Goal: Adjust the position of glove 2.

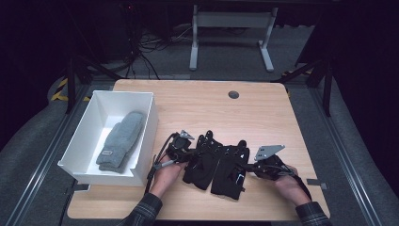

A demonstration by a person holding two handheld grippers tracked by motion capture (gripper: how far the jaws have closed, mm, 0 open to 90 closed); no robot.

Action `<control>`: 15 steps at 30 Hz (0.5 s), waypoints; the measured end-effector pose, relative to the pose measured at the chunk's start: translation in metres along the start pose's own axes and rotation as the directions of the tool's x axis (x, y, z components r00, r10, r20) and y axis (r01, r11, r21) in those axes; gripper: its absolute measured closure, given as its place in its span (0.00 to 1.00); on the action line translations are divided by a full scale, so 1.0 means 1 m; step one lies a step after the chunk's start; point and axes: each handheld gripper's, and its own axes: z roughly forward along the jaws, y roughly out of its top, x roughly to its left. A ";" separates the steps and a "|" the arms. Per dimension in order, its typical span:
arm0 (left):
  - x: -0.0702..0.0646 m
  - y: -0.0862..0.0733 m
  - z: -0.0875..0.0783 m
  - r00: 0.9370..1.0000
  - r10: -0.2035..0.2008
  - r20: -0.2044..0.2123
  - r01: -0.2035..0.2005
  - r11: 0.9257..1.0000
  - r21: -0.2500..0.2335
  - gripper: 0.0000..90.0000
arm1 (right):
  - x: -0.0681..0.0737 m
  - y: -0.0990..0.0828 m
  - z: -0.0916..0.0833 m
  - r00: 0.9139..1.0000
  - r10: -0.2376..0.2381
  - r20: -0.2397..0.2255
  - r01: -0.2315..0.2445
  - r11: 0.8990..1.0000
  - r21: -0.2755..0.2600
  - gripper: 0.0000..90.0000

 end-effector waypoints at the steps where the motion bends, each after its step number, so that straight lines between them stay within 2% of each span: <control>1: 0.000 0.000 -0.001 1.000 -0.008 0.010 0.008 1.000 -0.008 0.96 | 0.000 0.000 0.000 1.000 0.000 -0.001 0.000 1.000 0.002 1.00; 6: 0.002 0.004 -0.012 0.996 -0.048 0.074 0.051 0.998 -0.040 0.97 | 0.000 0.000 0.002 1.000 -0.001 -0.007 0.001 1.000 0.003 1.00; 15: -0.007 0.017 -0.029 0.989 -0.028 0.148 0.040 0.996 -0.077 0.96 | 0.001 0.003 0.004 1.000 -0.002 -0.014 0.002 1.000 0.001 1.00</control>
